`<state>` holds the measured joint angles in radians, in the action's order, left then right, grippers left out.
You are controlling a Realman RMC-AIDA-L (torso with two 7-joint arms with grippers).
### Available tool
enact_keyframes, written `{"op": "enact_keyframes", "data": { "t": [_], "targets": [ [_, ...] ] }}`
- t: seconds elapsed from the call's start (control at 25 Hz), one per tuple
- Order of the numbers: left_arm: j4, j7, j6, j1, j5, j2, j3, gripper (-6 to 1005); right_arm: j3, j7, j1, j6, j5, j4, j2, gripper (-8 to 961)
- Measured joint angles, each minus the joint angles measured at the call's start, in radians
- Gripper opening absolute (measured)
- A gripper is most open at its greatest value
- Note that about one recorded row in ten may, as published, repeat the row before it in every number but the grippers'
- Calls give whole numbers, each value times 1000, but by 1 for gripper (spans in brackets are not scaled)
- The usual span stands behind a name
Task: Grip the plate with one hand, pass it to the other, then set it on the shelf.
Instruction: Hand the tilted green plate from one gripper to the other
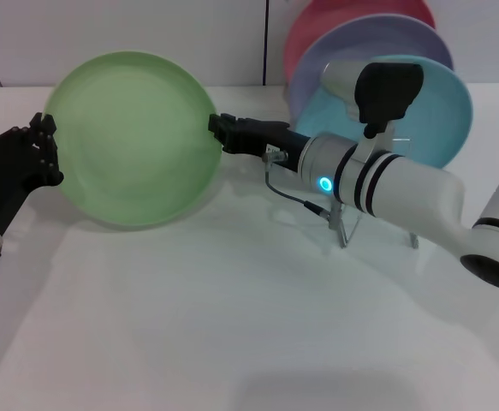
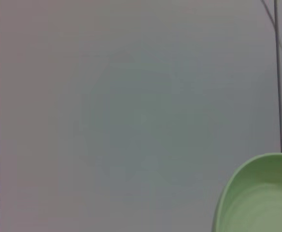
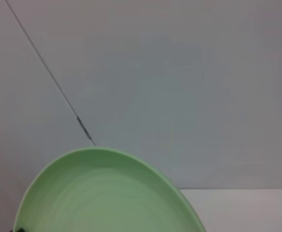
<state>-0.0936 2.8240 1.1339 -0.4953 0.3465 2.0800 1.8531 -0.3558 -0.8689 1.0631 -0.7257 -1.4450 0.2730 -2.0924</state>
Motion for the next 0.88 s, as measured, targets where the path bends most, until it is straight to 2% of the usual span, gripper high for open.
{"op": "enact_keyframes", "data": {
  "t": [0.88],
  "targets": [
    [0,0,-2,-6,8,0,-1,37,19,4,5,5,0,5,0,98]
  ]
}}
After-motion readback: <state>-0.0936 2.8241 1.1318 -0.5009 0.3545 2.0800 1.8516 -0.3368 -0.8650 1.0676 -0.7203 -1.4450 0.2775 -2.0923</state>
